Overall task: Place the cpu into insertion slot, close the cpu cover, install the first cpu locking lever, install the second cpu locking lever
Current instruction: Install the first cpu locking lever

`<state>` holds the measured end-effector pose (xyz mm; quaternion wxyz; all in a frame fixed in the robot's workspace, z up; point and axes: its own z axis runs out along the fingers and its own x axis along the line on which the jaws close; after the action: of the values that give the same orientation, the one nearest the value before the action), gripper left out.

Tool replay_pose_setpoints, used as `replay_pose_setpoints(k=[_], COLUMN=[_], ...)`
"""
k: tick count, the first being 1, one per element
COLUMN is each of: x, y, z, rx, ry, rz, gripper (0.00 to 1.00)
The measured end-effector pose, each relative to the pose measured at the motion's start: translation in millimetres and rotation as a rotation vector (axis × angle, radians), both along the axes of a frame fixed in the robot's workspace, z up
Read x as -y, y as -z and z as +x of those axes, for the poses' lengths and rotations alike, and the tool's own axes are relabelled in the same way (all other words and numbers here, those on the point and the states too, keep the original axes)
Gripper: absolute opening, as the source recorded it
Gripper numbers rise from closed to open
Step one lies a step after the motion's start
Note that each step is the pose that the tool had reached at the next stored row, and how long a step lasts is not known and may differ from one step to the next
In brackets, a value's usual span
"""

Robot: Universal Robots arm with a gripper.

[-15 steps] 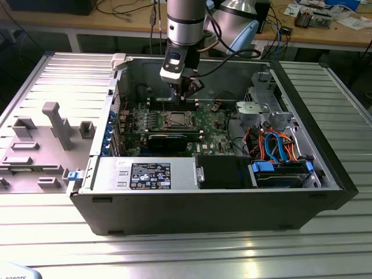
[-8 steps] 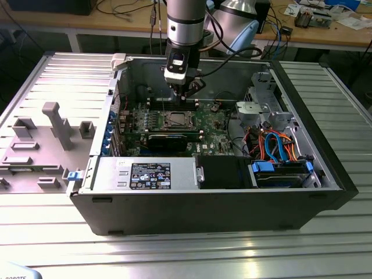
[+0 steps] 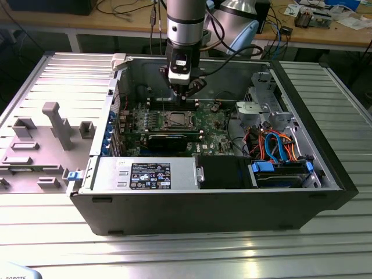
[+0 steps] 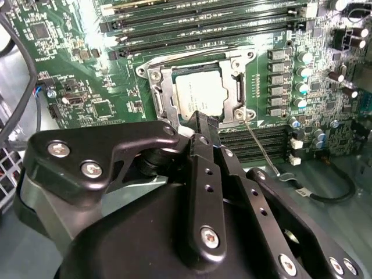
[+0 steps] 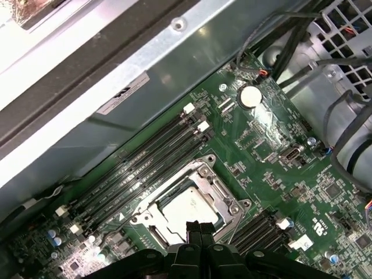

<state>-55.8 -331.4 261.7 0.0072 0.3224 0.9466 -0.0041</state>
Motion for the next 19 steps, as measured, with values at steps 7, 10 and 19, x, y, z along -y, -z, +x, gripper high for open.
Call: replay_pose_setpoints(k=[7,10,19], x=[0.0,0.0,0.0], y=[0.0,0.0,0.0], z=[-0.1,-0.1,-0.1], rx=[0.0,0.0001,0.0], ry=[-0.073,-0.078,-0.084], rz=[0.0,0.0001,0.0], gripper=[0.11,0.11,0.11])
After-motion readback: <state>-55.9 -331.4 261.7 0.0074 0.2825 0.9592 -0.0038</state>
